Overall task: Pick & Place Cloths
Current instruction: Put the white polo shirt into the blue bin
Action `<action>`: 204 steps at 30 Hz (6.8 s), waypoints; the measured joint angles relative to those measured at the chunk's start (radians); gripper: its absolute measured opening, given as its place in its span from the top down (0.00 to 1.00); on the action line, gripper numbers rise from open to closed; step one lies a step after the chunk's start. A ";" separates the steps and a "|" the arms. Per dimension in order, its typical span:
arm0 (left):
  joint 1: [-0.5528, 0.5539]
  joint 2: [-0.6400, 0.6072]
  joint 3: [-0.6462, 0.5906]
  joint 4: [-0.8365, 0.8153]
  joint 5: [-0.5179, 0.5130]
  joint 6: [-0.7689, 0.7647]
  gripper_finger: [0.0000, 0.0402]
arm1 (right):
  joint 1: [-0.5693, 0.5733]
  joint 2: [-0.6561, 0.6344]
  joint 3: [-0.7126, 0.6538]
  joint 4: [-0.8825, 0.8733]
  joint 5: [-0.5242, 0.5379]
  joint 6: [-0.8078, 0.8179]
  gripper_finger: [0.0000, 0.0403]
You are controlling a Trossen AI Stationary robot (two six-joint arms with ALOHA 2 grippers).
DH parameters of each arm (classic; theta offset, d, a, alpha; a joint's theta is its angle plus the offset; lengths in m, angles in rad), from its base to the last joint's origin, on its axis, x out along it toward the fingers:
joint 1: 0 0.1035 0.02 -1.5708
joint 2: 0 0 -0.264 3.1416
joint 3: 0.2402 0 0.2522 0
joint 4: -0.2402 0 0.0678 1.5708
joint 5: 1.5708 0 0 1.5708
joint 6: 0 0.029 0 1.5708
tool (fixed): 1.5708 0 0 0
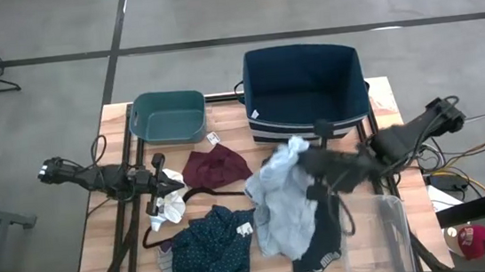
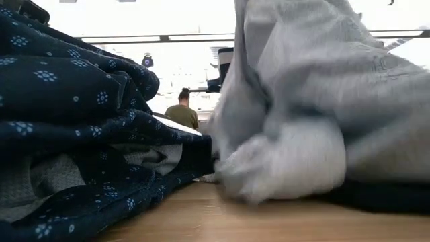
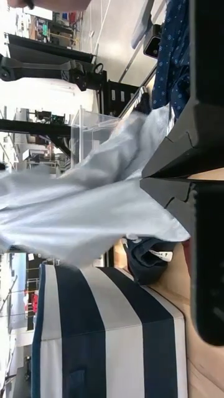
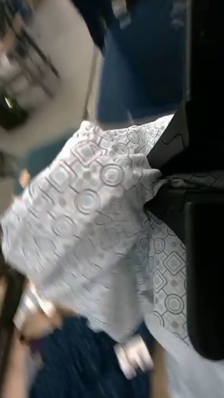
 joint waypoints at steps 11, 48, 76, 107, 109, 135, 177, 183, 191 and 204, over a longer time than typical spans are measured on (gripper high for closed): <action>0.000 0.000 0.000 0.000 0.000 0.000 0.97 | -0.134 -0.009 0.328 0.022 0.294 -0.270 0.97; 0.000 0.000 0.000 0.000 0.000 0.000 0.97 | -0.675 0.027 0.202 -0.259 -0.007 -0.044 0.97; 0.000 0.000 0.000 0.000 0.000 0.000 0.97 | -0.633 0.016 0.024 -0.329 -0.169 -0.078 0.28; 0.000 0.000 0.000 0.000 0.000 0.000 0.97 | 0.051 0.056 -0.154 -0.609 -0.304 1.106 0.26; 0.000 0.000 0.000 0.000 0.000 0.000 0.97 | 0.051 0.055 -0.207 -0.611 -0.325 1.152 0.24; 0.000 0.000 0.000 0.000 0.000 0.000 0.97 | -0.034 0.056 -0.547 -0.384 -0.077 1.047 0.33; 0.000 0.000 0.000 0.000 0.000 0.000 0.97 | -0.238 0.056 -0.004 -0.158 0.308 0.157 0.98; 0.000 0.000 0.000 0.000 0.000 0.000 0.97 | -0.353 0.056 0.082 -0.158 0.407 0.028 0.98; 0.000 0.000 0.000 0.000 0.000 0.000 0.97 | -0.523 0.056 0.172 -0.157 0.466 -0.089 0.98; 0.000 0.000 0.000 0.000 0.000 0.000 0.97 | -0.707 0.066 0.135 -0.199 0.070 -0.003 0.98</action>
